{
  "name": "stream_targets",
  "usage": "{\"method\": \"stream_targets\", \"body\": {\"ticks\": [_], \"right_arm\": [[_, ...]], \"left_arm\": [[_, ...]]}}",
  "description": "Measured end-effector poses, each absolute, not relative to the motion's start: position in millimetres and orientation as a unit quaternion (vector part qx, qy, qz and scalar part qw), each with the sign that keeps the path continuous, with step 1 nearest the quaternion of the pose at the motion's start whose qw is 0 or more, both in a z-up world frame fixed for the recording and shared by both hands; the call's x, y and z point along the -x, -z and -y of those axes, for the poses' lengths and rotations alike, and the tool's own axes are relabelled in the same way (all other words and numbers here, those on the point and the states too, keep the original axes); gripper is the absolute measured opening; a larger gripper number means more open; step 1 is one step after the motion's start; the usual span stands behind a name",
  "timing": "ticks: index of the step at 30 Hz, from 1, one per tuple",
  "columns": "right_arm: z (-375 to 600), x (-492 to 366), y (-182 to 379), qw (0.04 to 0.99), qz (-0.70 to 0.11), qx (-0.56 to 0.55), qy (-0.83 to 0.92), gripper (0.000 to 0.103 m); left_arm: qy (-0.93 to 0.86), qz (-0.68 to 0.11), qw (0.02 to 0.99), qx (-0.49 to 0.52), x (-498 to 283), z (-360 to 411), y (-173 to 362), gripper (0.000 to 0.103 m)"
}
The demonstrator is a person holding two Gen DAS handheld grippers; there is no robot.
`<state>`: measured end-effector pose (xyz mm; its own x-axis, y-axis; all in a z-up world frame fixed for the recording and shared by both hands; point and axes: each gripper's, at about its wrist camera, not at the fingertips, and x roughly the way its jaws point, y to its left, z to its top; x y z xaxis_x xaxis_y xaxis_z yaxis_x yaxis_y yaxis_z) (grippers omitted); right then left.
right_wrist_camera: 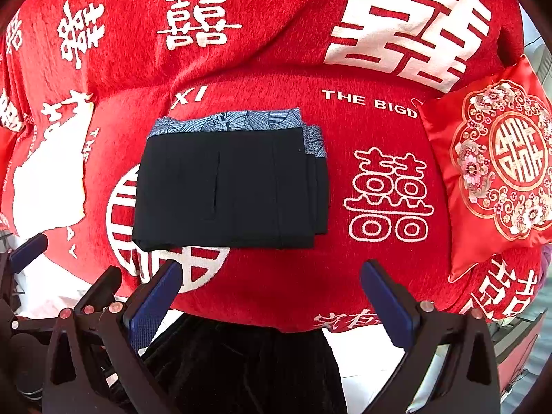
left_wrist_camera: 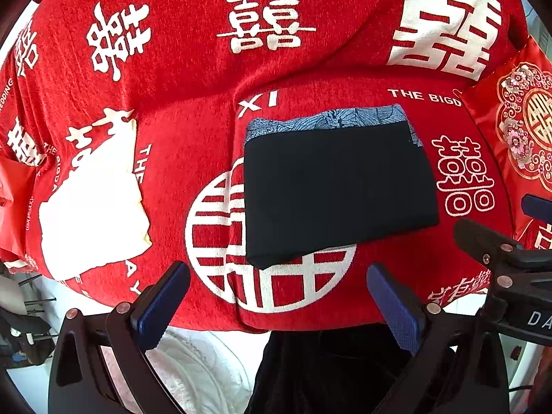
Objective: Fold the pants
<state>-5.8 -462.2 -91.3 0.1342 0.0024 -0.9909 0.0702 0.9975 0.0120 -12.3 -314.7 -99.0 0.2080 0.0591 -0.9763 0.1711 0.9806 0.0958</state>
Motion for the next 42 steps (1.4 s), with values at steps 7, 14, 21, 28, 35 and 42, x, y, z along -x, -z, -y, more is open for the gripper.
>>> {"method": "stream_targets", "body": {"ticks": [7, 14, 21, 28, 35, 42], "right_arm": [[461.5, 6.8, 91.6, 0.753, -0.657, -0.028, 0.023, 0.103], [461.7, 4.9, 92.5, 0.752, -0.659, -0.025, 0.022, 0.103], [463.4, 1.3, 98.4, 0.750, -0.661, -0.020, 0.021, 0.103], [463.4, 2.9, 105.0, 0.746, -0.665, -0.019, 0.023, 0.103], [462.7, 0.6, 115.0, 0.742, -0.669, -0.016, 0.024, 0.103], [460.2, -1.1, 136.4, 0.734, -0.678, -0.019, 0.026, 0.103]], "left_arm": [[0.036, -0.628, 0.772, -0.094, 12.6, 314.8, 99.2, 0.103], [0.037, -0.629, 0.771, -0.093, 12.5, 313.5, 101.3, 0.103], [0.038, -0.632, 0.769, -0.091, 12.5, 312.8, 105.9, 0.103], [0.038, -0.636, 0.766, -0.091, 13.2, 314.3, 111.7, 0.103], [0.038, -0.637, 0.765, -0.087, 11.6, 313.6, 124.0, 0.103], [0.033, -0.647, 0.758, -0.082, 9.4, 311.6, 145.4, 0.103]]}}
